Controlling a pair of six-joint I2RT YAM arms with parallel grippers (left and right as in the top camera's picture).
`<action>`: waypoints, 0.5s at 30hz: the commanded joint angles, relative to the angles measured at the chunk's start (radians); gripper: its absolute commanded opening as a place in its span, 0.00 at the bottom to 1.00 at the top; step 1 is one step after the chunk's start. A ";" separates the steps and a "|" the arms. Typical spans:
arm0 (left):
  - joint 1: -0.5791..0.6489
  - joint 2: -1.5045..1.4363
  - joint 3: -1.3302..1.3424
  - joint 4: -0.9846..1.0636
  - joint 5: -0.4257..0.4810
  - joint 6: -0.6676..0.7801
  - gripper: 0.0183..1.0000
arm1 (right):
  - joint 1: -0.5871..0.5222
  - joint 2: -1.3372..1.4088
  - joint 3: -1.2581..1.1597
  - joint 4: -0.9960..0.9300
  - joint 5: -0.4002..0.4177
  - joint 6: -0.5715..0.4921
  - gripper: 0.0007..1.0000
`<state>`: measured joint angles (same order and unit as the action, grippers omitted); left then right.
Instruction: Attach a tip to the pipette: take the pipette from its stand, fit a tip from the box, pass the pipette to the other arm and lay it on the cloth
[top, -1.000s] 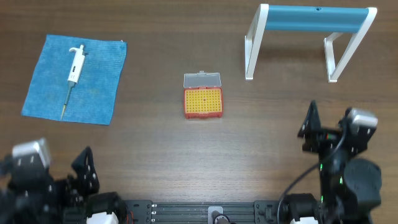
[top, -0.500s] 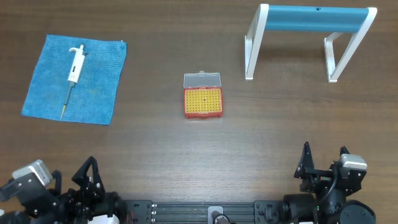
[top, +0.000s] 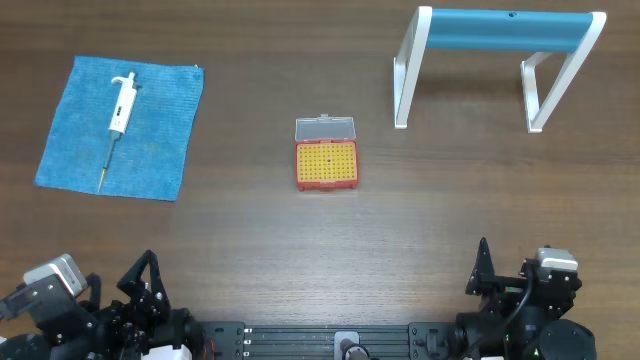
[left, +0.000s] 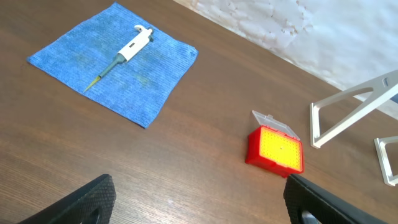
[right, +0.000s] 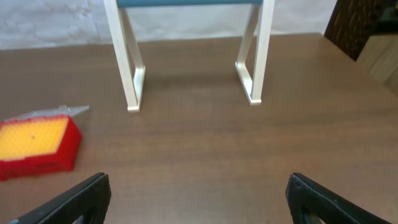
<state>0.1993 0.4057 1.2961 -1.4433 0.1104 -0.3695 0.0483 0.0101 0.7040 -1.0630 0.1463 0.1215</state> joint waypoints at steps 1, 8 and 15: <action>0.001 -0.009 -0.056 0.000 0.014 -0.016 0.88 | 0.008 0.006 -0.009 -0.035 -0.009 -0.003 0.92; -0.075 -0.081 -0.330 0.309 -0.047 -0.015 0.95 | 0.008 0.006 -0.009 -0.035 -0.009 -0.003 0.92; -0.134 -0.246 -0.798 1.124 -0.053 0.166 0.95 | 0.008 0.006 -0.009 -0.035 -0.009 -0.003 0.92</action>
<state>0.0708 0.2237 0.6712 -0.4816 0.0784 -0.2981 0.0483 0.0116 0.6968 -1.1007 0.1448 0.1215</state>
